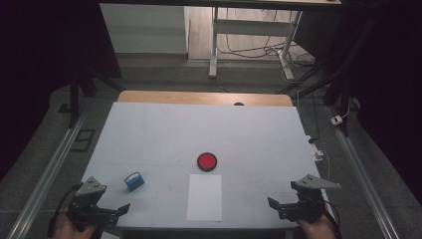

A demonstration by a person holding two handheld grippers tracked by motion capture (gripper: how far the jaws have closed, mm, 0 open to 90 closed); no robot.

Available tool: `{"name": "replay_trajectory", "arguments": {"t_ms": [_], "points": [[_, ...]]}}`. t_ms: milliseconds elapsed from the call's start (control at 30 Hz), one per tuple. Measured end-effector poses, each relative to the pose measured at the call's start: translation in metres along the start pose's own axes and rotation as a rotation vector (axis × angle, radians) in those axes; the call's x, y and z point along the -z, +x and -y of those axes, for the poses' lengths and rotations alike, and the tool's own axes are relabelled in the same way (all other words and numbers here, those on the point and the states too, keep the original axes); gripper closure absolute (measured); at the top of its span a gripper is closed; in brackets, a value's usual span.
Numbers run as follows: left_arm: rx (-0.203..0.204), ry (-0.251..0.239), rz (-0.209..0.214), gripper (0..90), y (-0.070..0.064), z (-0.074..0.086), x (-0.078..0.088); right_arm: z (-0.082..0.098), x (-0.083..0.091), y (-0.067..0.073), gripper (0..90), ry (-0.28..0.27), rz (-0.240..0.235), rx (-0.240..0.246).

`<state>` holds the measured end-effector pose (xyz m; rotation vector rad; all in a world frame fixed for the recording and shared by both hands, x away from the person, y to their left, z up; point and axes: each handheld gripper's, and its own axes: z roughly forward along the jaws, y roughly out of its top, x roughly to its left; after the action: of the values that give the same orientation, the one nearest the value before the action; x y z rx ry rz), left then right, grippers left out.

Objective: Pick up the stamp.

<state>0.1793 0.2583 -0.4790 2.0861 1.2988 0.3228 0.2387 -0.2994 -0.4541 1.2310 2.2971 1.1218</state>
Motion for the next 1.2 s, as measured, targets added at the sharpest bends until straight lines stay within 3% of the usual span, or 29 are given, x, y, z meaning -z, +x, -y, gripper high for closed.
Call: {"name": "replay_trajectory", "arguments": {"t_ms": [233,467,667,900,1200], "points": [[-0.011,0.002,-0.004,0.0,-0.002,-0.001,0.000,0.000,0.000,0.000,0.0,0.006,-0.003,0.004],[-0.046,-0.031,-0.015,0.0,-0.003,-0.003,0.003,0.000,-0.001,0.001,0.0,0.009,-0.007,0.009],[-0.044,-0.041,0.019,0.0,0.001,-0.004,0.003,0.000,-0.001,0.000,0.0,0.011,-0.010,0.010],[-0.045,-0.071,0.031,0.0,0.003,-0.006,0.005,0.000,-0.001,0.001,0.0,0.015,-0.018,0.012],[-0.053,-0.070,0.068,0.0,0.009,-0.011,0.000,-0.001,-0.002,0.001,0.0,0.022,-0.024,0.017]]}}
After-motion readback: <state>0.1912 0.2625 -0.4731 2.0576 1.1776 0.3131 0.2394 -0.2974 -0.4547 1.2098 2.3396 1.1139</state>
